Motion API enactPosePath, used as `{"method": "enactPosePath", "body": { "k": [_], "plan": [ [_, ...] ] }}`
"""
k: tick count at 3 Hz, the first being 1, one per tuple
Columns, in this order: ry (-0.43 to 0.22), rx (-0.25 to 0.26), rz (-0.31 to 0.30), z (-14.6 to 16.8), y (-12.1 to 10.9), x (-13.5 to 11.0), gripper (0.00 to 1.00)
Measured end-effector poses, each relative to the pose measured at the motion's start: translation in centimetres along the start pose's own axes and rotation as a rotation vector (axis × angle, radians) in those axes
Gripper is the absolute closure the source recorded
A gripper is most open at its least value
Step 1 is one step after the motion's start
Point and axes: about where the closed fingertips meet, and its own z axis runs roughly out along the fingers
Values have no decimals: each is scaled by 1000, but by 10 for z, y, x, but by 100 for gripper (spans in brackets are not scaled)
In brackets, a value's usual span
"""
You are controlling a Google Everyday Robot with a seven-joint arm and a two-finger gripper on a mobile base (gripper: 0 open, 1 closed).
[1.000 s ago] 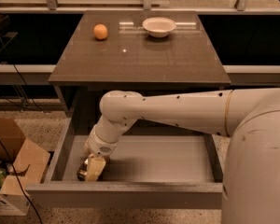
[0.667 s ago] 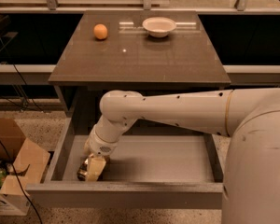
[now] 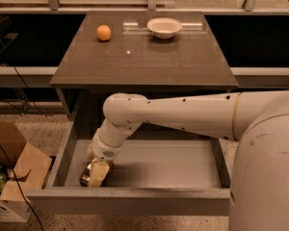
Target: Pick orange can from top drawer and place on counter
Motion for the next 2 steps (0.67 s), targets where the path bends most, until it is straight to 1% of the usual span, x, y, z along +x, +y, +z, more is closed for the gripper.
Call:
{"method": "enactPosePath", "body": {
  "k": [1, 2],
  "plan": [
    [0, 0, 0, 0, 0, 0, 74],
    [0, 0, 0, 0, 0, 0, 50]
  ]
}}
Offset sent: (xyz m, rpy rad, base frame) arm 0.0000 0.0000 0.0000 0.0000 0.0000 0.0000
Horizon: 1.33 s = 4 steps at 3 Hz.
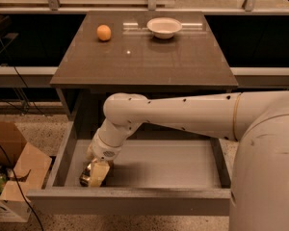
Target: Pick orange can from top drawer and place on counter
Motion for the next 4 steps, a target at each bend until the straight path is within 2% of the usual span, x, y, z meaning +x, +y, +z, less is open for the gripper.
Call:
{"method": "enactPosePath", "body": {
  "k": [2, 3, 4],
  "plan": [
    [0, 0, 0, 0, 0, 0, 4],
    [0, 0, 0, -1, 0, -1, 0],
    [17, 64, -70, -18, 0, -17, 0]
  ]
}}
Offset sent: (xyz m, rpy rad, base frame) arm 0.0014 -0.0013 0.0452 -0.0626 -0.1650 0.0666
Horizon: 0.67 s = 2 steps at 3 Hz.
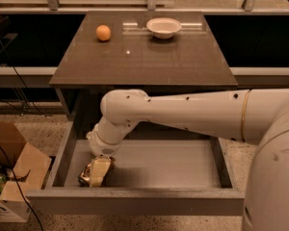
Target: Pick orange can from top drawer and place on counter
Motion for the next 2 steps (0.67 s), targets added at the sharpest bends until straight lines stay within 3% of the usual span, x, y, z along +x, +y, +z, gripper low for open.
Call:
{"method": "enactPosePath", "body": {
  "k": [1, 2],
  "plan": [
    [26, 49, -48, -15, -1, -10, 0],
    [78, 54, -69, -16, -4, -6, 0]
  ]
}}
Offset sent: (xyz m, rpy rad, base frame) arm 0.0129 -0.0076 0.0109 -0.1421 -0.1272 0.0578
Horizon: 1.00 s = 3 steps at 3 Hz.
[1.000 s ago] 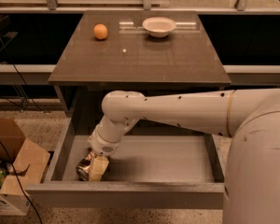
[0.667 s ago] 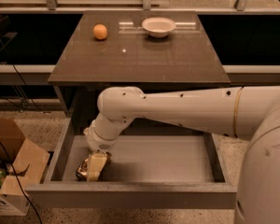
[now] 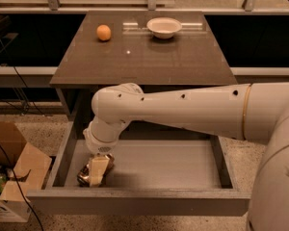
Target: Pick orange can from top drawer and place on counter
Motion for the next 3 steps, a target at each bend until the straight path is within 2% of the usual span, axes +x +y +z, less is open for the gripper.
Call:
{"method": "enactPosePath", "body": {
  "k": [2, 3],
  "plan": [
    [186, -29, -9, 17, -8, 36, 0],
    [243, -40, -19, 27, -15, 53, 0]
  ]
}}
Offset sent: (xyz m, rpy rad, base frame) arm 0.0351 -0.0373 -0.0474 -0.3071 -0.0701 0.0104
